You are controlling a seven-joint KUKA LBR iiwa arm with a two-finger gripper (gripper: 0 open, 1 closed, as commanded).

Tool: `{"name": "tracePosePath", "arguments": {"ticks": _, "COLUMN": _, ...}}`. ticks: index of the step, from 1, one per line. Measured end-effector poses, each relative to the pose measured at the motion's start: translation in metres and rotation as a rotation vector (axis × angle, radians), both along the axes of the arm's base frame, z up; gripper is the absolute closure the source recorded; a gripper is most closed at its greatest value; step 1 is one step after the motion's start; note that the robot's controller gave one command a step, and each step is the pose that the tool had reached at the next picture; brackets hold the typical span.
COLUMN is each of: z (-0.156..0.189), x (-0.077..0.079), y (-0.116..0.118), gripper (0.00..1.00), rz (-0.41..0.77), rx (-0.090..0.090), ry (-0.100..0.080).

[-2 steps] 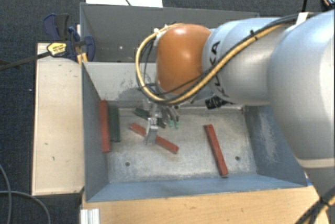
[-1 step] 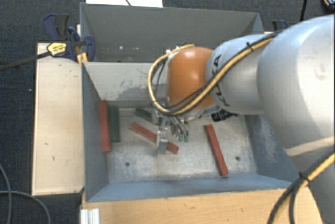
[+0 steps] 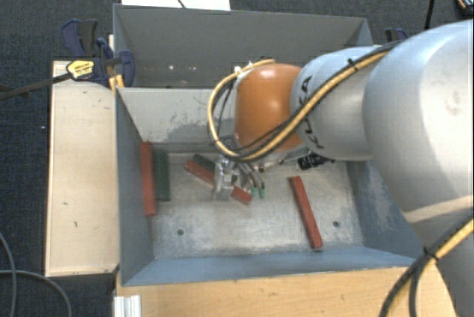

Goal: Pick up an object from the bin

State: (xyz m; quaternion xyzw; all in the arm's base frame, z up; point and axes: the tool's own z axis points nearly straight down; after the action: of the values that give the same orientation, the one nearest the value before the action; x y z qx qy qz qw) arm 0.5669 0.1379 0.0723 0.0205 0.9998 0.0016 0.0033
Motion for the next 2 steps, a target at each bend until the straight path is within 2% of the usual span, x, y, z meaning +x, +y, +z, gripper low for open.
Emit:
{"name": "tracePosePath", "arguments": {"ticks": 1, "z": -0.0015, "x": -0.0013, "y": -0.0005, "gripper": 0.0, "rz": -0.004, "rx": -0.001, "ry": 0.004}}
{"name": "tracePosePath", "arguments": {"ticks": 2, "z": -0.0007, "x": -0.0009, "y": 0.0001, "gripper": 1.0, "rz": -0.003, "rx": 0.0, "ry": 0.003}}
